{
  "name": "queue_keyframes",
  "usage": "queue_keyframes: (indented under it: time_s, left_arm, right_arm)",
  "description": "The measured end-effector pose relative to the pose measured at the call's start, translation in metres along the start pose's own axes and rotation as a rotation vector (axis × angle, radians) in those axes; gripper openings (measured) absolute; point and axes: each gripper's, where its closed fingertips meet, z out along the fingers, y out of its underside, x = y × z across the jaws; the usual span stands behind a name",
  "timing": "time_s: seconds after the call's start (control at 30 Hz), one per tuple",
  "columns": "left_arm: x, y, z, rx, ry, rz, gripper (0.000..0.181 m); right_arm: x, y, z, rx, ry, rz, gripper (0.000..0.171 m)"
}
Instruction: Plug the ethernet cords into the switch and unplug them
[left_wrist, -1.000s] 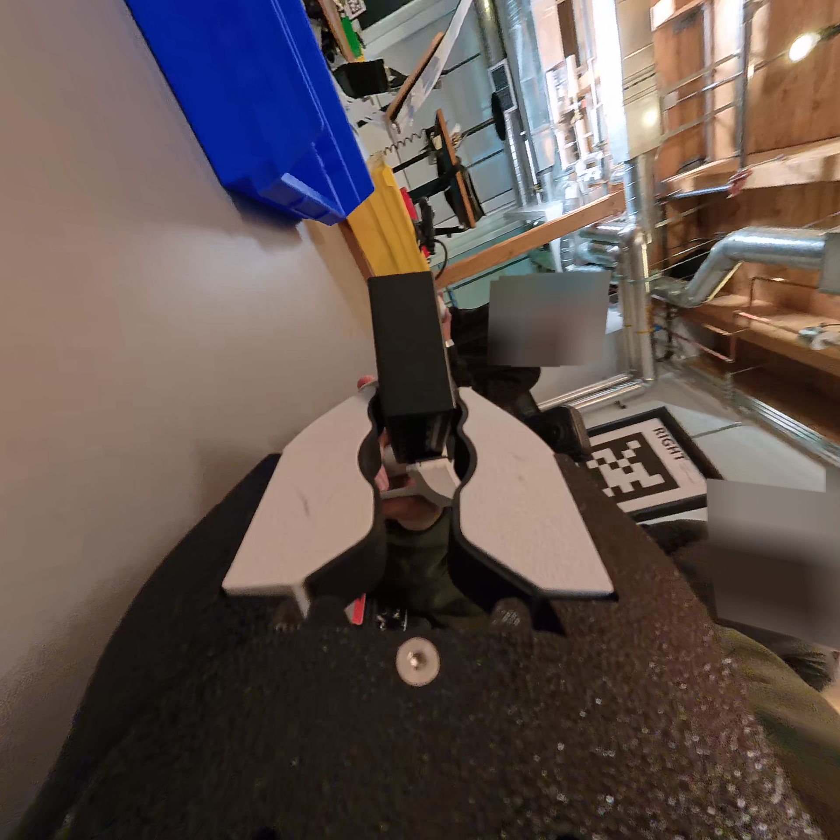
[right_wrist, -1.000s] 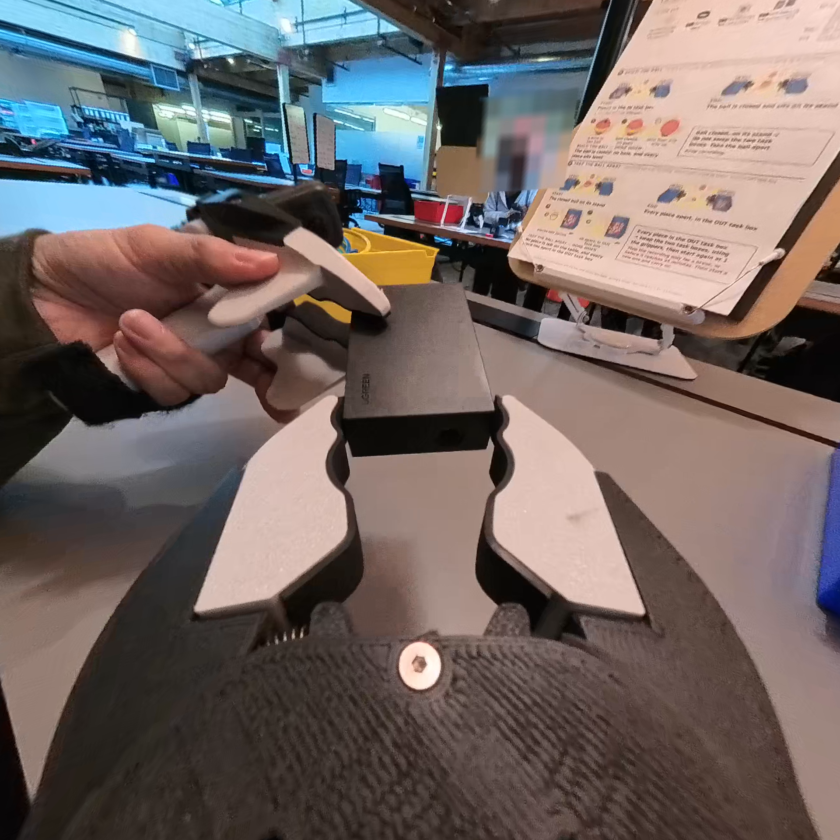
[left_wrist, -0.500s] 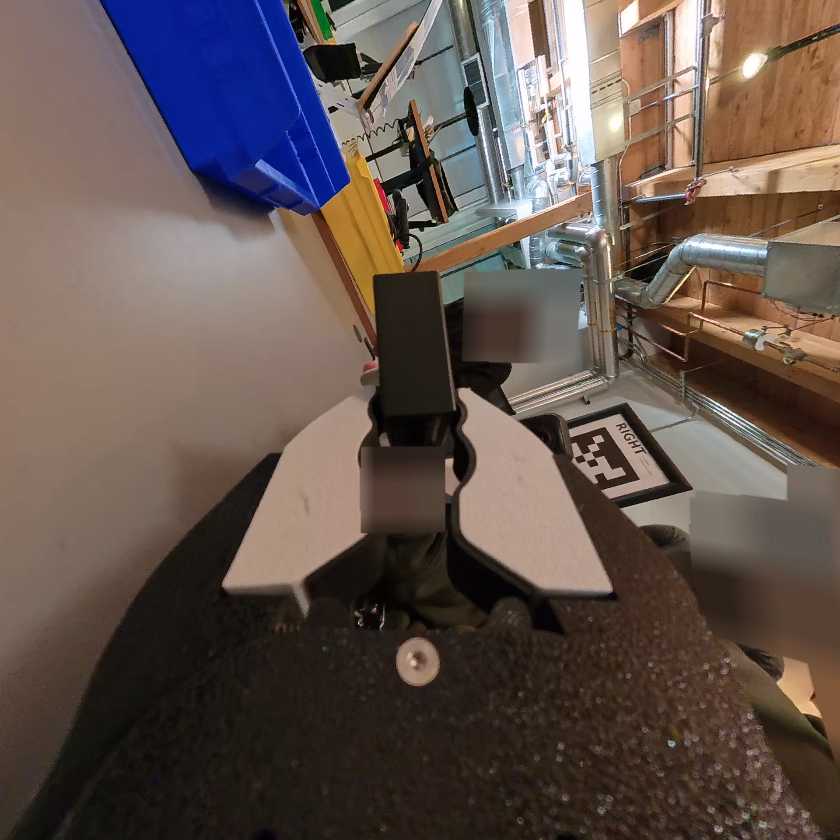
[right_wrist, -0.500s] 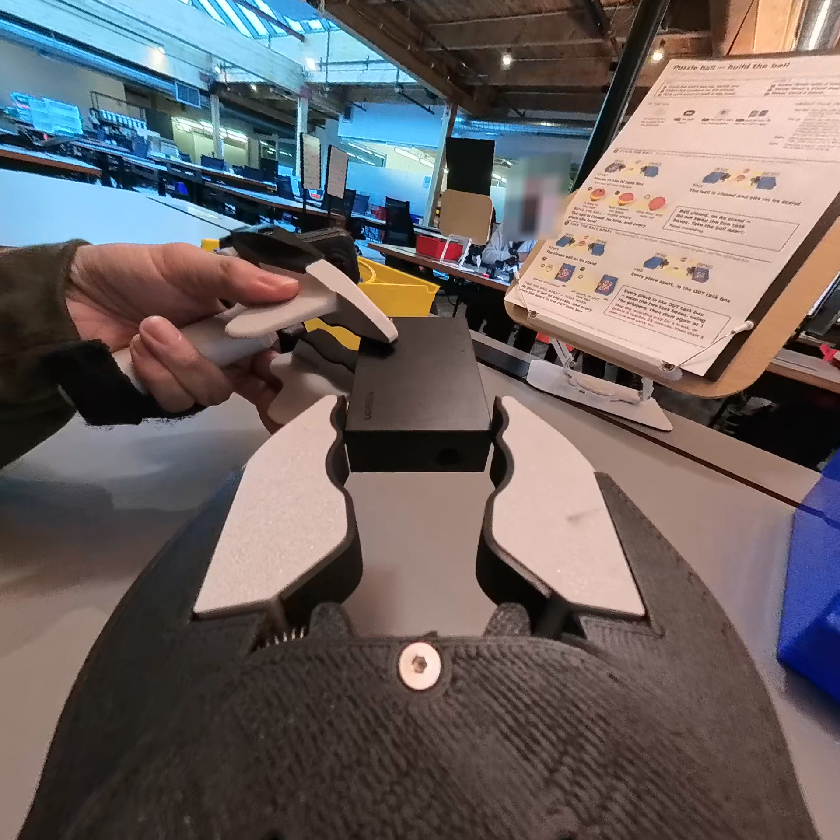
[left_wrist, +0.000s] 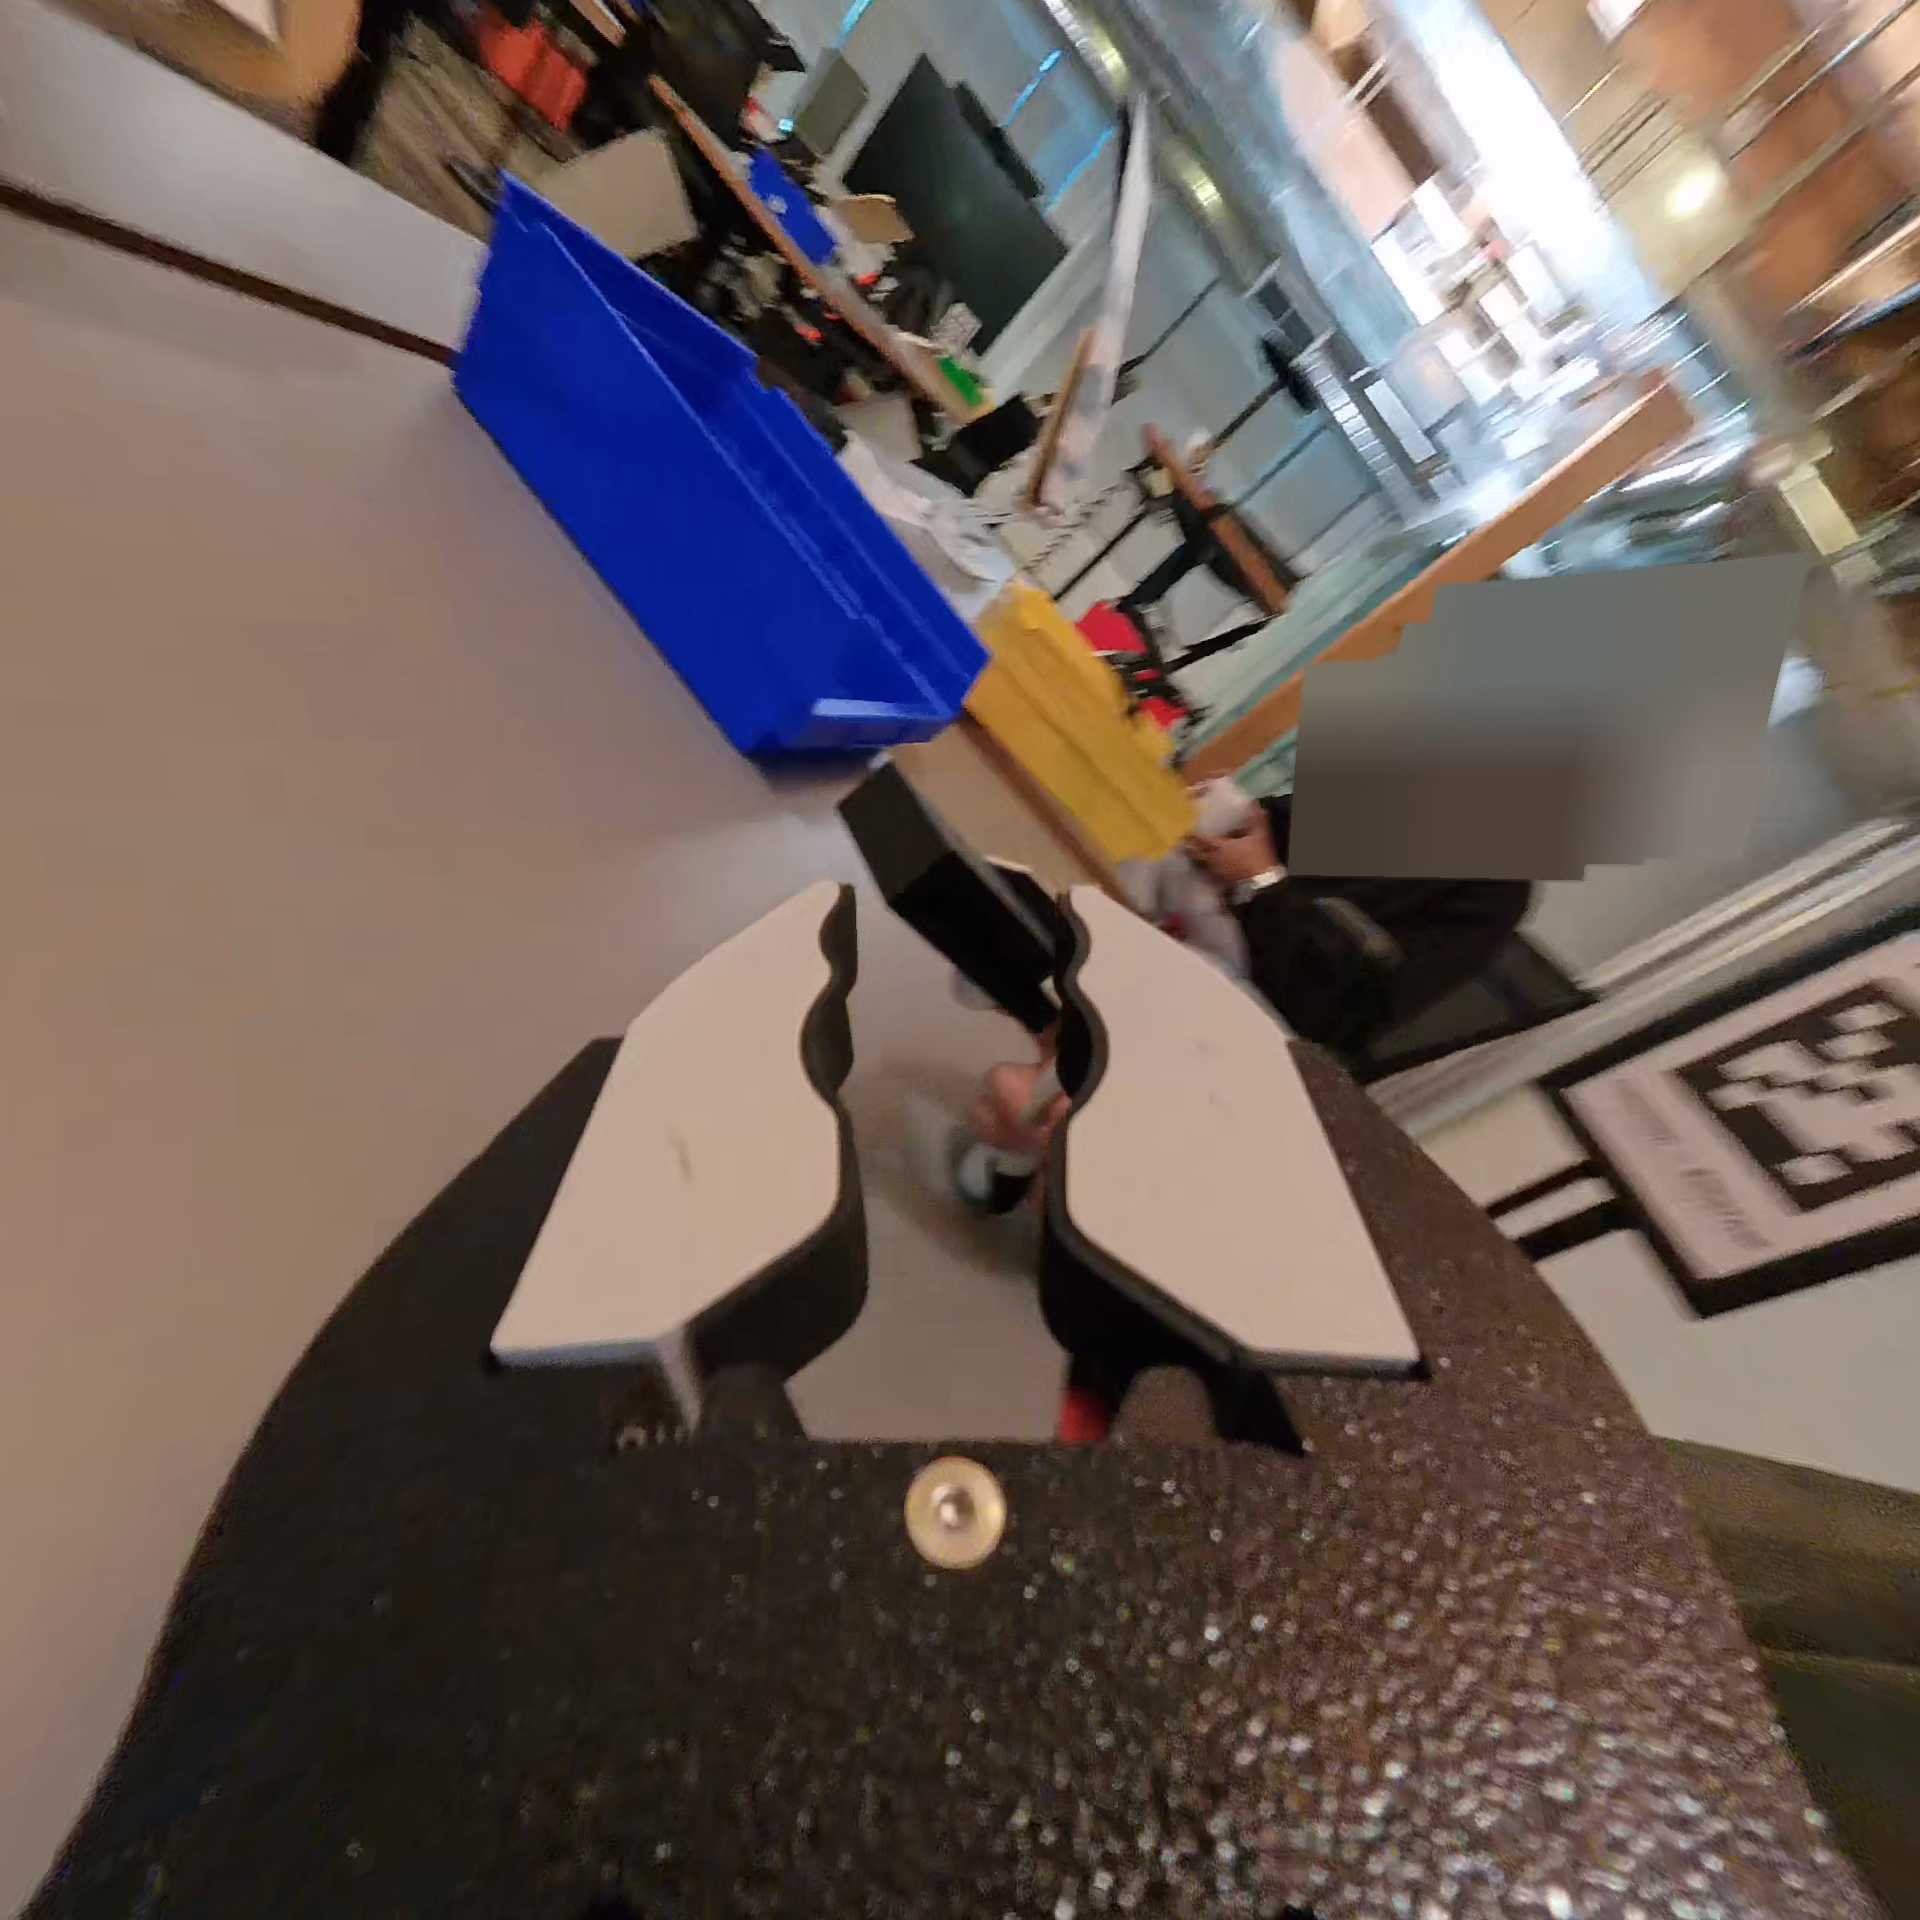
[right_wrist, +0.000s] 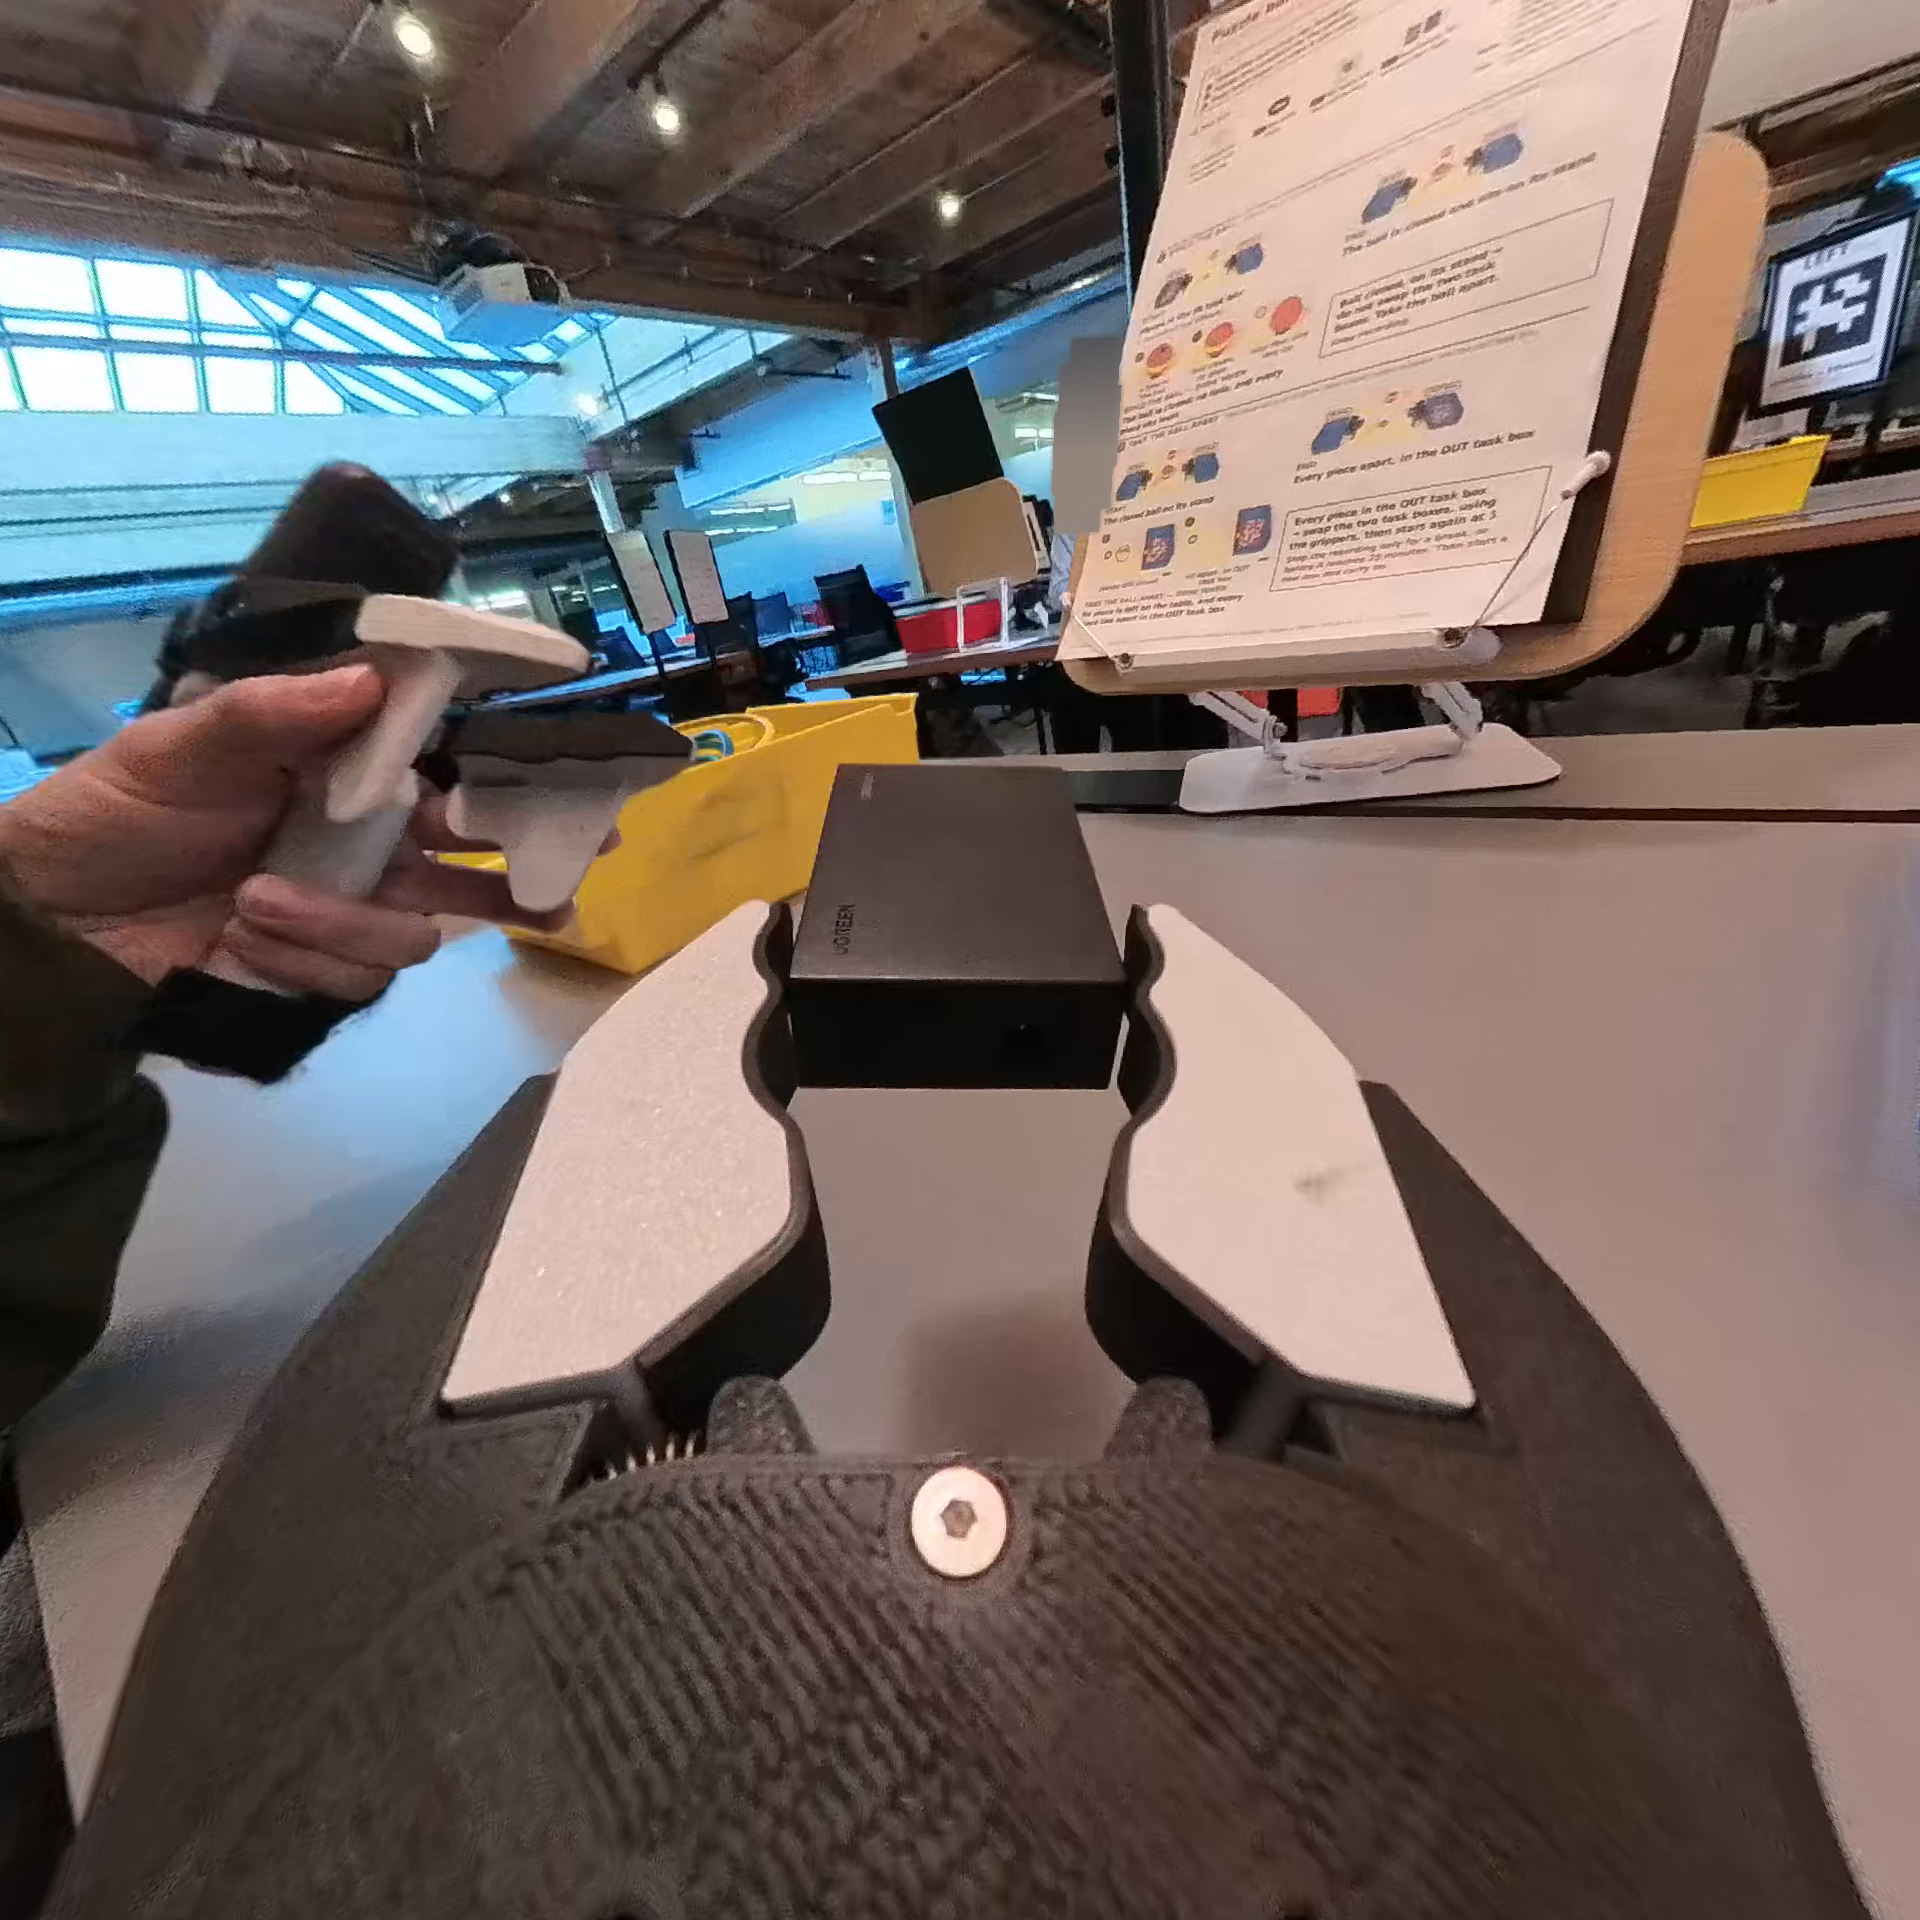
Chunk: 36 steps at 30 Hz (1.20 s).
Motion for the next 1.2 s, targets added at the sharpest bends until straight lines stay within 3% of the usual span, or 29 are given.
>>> queue_keyframes:
  time_s: [0.13, 0.23, 0.33, 0.4, 0.43, 0.63, 0.97, 1.2]
  left_arm:
    - [-0.009, 0.013, 0.007, -0.057, -0.074, 0.117, 0.043]
    - [-0.003, 0.033, 0.027, -0.108, 0.059, -0.031, 0.059]
    - [-0.001, 0.056, 0.043, -0.189, 0.125, -0.127, 0.061]
    - [0.001, 0.063, 0.051, -0.202, 0.148, -0.16, 0.052]
    - [0.0, 0.065, 0.054, -0.2, 0.145, -0.181, 0.038]
    - [-0.004, 0.061, 0.052, -0.167, 0.165, -0.303, 0.028]
    - [0.002, 0.061, 0.051, -0.188, 0.117, -0.288, 0.028]
    - [0.002, 0.056, 0.053, -0.146, 0.108, -0.205, 0.032]
  right_arm:
    - [-0.013, 0.003, 0.002, -0.02, -0.071, -0.011, 0.061]
    - [-0.023, 0.007, 0.004, -0.043, -0.08, -0.1, 0.061]
    - [-0.03, 0.008, 0.006, -0.044, -0.08, -0.16, 0.061]
    - [-0.038, 0.013, 0.01, -0.063, -0.101, -0.192, 0.061]
    - [-0.04, 0.014, 0.012, -0.067, -0.095, -0.22, 0.061]
    - [-0.043, 0.022, 0.018, -0.107, -0.078, -0.336, 0.061]
    - [-0.046, 0.029, 0.022, -0.154, -0.09, -0.356, 0.062]
    - [-0.04, 0.027, 0.022, -0.158, -0.063, -0.263, 0.062]
